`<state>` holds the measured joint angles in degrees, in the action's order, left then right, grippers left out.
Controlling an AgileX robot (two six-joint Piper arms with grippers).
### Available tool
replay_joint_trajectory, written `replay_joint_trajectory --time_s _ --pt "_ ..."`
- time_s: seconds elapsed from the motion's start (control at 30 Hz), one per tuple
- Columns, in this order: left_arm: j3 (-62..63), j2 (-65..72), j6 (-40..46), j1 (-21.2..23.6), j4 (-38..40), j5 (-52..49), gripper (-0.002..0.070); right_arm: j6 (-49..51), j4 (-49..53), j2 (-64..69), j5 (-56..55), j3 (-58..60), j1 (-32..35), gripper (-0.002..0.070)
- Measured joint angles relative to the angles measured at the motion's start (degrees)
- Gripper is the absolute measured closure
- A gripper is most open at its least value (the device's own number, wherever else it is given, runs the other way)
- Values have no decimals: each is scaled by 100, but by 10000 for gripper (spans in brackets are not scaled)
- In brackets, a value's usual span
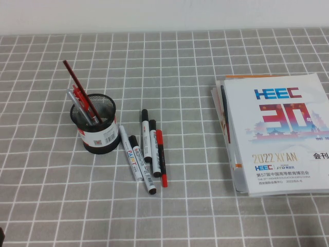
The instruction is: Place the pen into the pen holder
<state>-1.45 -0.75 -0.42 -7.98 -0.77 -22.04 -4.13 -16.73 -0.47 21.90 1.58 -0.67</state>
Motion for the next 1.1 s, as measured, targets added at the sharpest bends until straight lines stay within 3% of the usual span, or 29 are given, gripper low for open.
replay_joint_trajectory --time_s 0.37,0.47,0.6,0.7,0.97,1.1 --pt "0 0 0 0 0 0 680 0 -530 0 0 0 0 689" --pt "0 0 0 0 0 0 680 0 -1559 0 -56 0 0 689" --pt "0 0 0 0 0 0 680 0 -3922 0 -218 0 0 689" --pt "0 0 0 0 0 0 680 0 -5039 0 -363 0 0 689" --pt "0 0 0 0 0 0 680 -76 -5459 0 -280 0 0 689" --pt "0 0 0 0 0 0 680 -768 -5513 0 -18 -32 0 688"
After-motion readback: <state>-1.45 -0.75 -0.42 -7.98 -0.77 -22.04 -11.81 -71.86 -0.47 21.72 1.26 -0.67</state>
